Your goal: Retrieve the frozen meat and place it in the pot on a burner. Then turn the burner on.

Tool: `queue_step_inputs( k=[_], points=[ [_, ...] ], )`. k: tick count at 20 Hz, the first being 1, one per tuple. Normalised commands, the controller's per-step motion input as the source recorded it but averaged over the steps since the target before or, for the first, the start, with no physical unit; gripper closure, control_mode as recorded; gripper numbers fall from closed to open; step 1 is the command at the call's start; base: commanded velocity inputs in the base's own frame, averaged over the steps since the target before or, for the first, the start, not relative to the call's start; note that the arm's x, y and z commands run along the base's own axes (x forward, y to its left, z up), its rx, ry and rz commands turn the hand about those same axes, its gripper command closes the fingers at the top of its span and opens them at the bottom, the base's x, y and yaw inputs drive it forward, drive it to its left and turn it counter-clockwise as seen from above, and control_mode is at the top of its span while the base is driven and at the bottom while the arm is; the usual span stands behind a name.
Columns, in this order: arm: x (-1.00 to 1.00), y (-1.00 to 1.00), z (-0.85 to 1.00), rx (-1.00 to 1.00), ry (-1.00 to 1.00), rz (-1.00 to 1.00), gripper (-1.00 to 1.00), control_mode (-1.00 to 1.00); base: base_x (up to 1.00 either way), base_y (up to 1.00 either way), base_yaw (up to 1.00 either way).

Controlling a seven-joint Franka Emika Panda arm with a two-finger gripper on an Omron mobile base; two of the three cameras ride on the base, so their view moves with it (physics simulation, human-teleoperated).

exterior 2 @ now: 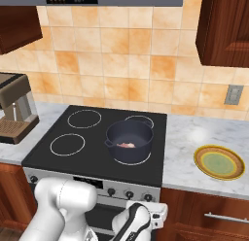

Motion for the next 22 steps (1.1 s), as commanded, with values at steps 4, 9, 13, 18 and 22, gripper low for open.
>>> queue_step_inputs(
  k=[4,9,13,18,22],
  points=[
    [0.0,0.0,0.0,-0.24,0.0,0.03,1.0,-1.0,0.0,0.0,0.0],
    [0.0,0.0,0.0,-0.18,0.0,0.02,1.0,-1.0,0.0,0.0,0.0],
    [0.0,0.0,-0.01,-0.16,0.04,0.0,1.0,-1.0,0.0,0.0,0.0],
    [0.0,0.0,-0.06,-0.15,0.05,0.0,1.0,-1.0,0.0,0.0,0.0],
    [0.0,0.0,-0.1,-0.15,0.03,0.0,1.0,-1.0,0.0,0.0,0.0]
  ],
)
